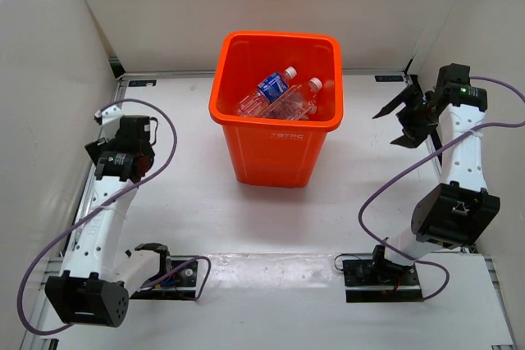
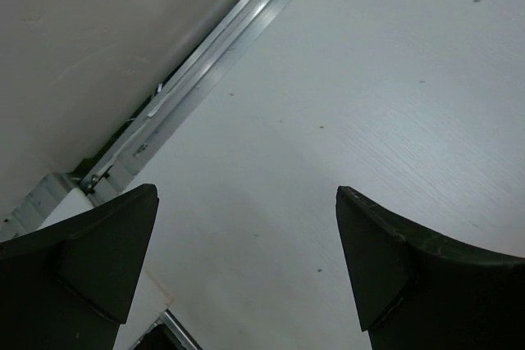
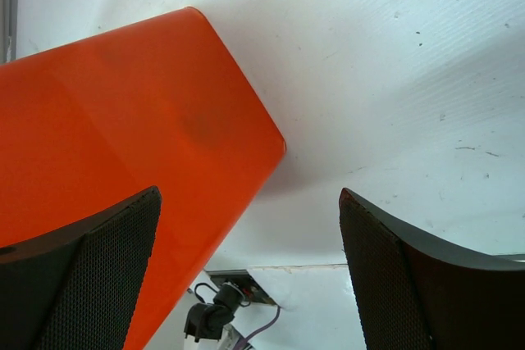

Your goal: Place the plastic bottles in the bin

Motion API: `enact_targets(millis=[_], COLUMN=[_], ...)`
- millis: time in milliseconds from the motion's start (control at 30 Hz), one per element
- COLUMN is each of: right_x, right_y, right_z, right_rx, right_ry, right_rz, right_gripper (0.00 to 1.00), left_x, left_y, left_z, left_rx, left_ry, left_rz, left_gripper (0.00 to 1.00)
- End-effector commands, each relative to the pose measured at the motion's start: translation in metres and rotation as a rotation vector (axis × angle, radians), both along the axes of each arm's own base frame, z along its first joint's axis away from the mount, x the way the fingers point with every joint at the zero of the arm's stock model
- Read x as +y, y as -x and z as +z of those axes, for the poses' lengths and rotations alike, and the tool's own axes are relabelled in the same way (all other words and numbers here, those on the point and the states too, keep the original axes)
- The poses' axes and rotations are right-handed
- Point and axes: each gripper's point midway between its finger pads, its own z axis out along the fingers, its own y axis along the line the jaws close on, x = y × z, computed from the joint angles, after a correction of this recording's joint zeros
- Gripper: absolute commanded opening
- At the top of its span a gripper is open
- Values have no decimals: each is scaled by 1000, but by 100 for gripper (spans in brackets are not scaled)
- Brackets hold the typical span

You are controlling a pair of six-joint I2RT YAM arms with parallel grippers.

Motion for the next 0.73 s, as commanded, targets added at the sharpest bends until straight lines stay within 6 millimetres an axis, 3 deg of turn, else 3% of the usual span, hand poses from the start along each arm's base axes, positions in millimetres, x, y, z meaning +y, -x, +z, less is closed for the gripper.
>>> enact_targets(millis=[0, 33, 67, 133, 167, 367, 400, 500, 600, 700], right_x=[-8, -8, -9, -9, -7, 3, 3, 8, 8, 2], right_y=[3, 3, 2, -1, -3, -18, -19, -27, -27, -21], right_z=[15, 15, 15, 14, 14, 21, 19, 27, 40, 49], right_rx=[-44, -42, -44, -43, -39, -60, -44, -62, -84, -106], right_ry=[44, 40, 40, 37, 37, 45, 49, 72, 130, 167], right_rz=[1, 0, -1, 6, 14, 75, 81, 113, 129, 112], right_gripper=[90, 90, 90, 90, 90, 90, 90, 90, 90, 90], left_x=[22, 20, 9, -8, -11, -22, -23, -20, -18, -26], left_y=[10, 6, 1, -25, -29, -46, -42, -42, -45, -53], left_z=[-2, -8, -27, -34, -44, -53, -65, -64, -45, -51], left_rx=[-42, -28, 80, 68, 121, 43, 53, -9, -130, -165], left_ry=[-91, -90, -84, -56, -101, -83, -71, -76, -84, -54], left_rz=[149, 126, -19, -179, -275, -351, -345, -318, -283, -315], left_gripper=[100, 100, 100, 100, 100, 100, 100, 100, 100, 100])
